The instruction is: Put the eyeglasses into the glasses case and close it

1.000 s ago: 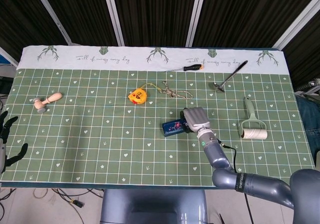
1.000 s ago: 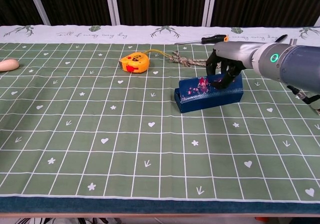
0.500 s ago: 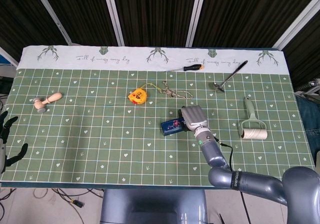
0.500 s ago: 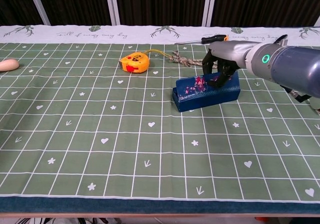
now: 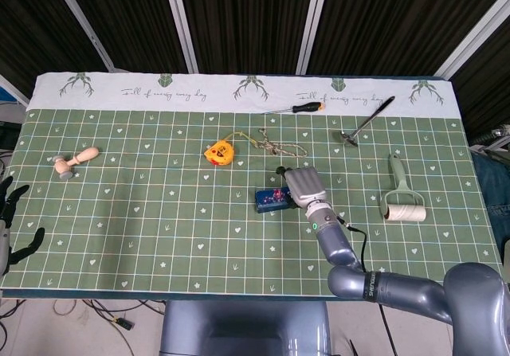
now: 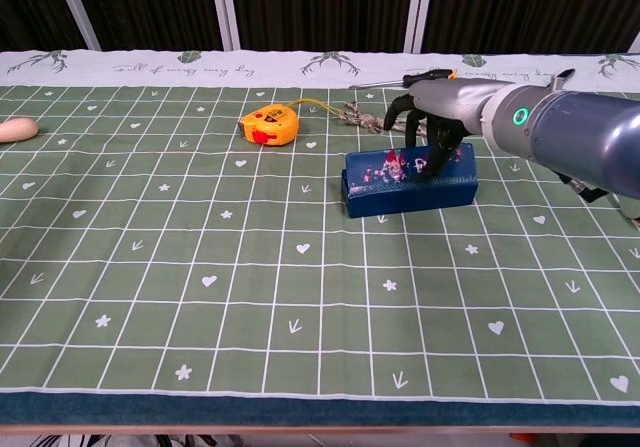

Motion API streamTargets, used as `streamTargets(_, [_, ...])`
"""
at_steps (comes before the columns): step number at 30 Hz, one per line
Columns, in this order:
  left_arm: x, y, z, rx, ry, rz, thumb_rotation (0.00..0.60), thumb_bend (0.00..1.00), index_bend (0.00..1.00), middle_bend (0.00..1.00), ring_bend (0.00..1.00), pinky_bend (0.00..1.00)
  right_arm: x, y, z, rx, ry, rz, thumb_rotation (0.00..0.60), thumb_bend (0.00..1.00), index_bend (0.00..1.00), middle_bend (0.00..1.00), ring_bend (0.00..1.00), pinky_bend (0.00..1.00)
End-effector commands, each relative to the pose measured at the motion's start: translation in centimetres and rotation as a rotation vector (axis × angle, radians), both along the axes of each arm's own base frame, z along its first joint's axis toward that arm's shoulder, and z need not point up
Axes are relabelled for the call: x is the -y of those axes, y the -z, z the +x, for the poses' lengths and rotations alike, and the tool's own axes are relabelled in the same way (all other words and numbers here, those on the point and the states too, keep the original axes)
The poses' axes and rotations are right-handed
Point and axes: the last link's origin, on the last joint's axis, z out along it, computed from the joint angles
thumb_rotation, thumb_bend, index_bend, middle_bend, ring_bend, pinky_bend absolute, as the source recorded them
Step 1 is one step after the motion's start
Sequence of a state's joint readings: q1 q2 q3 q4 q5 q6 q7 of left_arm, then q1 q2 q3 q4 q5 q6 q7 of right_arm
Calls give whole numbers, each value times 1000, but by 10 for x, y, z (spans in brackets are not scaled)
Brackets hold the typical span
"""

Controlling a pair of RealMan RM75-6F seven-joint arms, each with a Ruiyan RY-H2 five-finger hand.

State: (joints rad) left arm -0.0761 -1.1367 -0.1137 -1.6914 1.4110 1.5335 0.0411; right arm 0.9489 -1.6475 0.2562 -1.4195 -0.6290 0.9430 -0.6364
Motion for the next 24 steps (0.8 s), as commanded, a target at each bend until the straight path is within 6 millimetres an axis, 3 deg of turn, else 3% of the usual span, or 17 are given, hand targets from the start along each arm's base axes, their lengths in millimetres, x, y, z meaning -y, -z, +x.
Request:
streamTargets(1, [0,0,0,-1,-1,-1,600,312,138,0,0,0,0,-1,2,5,-3,-5,600,204,130,367,430,503])
streamTargets(9, [0,1,0,-3,-1,-1,600,312,138,0,0,0,-2,-9,5,61,4,-23,600,145,109,348,407,495])
streamTargets(17, [0,1,0,-6,-1,-3,600,312,139,0,0,0,-3,-16,2,92,-3,-51,600,145,112,235,286,344])
streamTargets(24, [0,1,0,-4,-3,-3,600,312,139,0,0,0,-4,-19,-4,91,-6,-40,600,145,115,210,248,315])
